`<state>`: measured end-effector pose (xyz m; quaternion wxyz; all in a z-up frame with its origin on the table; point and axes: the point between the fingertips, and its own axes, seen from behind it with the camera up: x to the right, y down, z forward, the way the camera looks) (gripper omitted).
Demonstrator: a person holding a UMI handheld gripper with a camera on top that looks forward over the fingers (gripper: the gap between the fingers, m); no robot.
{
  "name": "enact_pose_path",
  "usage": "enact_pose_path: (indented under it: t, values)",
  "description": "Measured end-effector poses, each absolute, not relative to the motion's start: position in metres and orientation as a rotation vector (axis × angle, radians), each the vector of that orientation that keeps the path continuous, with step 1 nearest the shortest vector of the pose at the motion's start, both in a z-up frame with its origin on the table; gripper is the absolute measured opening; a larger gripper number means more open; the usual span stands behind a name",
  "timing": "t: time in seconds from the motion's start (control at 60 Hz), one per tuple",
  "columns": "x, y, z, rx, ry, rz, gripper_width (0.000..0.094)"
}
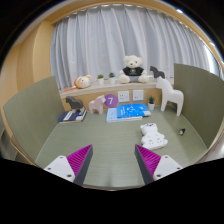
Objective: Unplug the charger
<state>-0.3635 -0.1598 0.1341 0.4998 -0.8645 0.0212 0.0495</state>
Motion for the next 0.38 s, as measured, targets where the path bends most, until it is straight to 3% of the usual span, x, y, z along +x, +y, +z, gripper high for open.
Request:
enact_pose_path:
  t: [0.383]
  values:
    - [-0.38,-0.18,0.128,-2.11,-0.027,0.074,0.0851]
